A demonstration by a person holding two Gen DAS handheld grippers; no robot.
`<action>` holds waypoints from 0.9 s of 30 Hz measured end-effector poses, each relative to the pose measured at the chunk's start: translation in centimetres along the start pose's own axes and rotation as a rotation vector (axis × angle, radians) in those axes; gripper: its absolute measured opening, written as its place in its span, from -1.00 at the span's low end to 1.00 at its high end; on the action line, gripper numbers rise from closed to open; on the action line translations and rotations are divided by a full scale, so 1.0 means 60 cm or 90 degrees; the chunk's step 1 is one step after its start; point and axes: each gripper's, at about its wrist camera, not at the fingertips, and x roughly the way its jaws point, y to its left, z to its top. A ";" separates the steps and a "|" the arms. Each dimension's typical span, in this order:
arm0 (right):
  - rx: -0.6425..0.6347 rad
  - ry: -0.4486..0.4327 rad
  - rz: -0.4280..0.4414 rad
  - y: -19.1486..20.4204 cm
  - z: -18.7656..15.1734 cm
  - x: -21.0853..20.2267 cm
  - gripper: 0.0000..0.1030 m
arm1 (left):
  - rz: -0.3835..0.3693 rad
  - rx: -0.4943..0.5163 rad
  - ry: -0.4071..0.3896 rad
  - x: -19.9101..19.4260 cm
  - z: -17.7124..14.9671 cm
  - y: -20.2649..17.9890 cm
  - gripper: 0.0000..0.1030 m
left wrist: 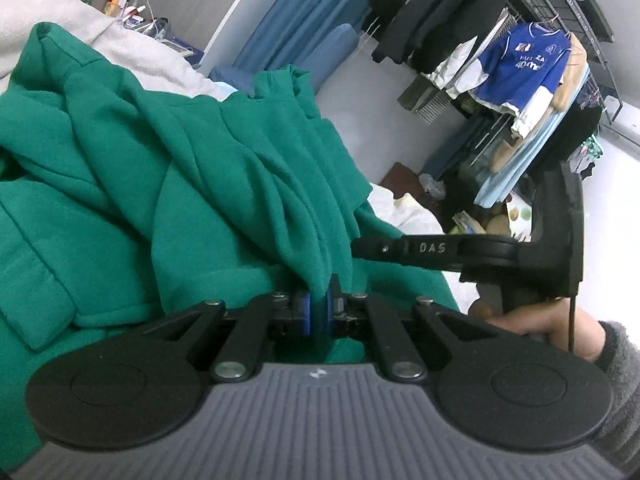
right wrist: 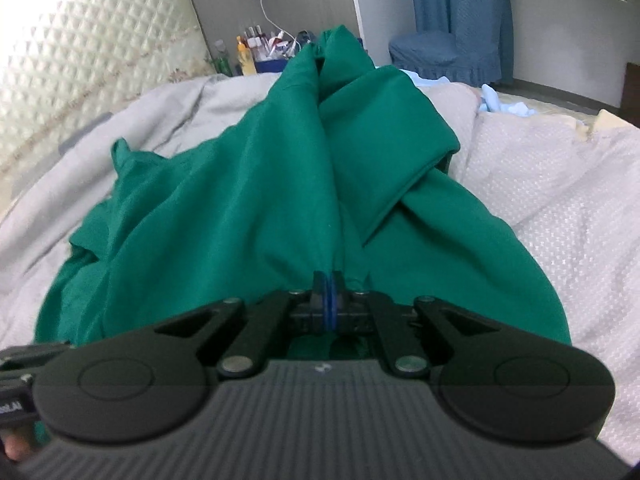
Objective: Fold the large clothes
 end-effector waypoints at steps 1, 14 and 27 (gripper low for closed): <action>0.004 -0.001 0.000 0.005 0.002 0.001 -0.90 | -0.001 0.000 -0.006 -0.001 0.002 -0.002 -0.83; 0.048 -0.057 0.089 0.010 0.037 -0.049 0.22 | 0.064 -0.046 -0.231 -0.122 0.063 0.027 0.40; 0.083 -0.085 0.108 0.001 0.150 0.074 0.22 | 0.178 -0.143 -0.210 -0.026 0.094 0.135 0.37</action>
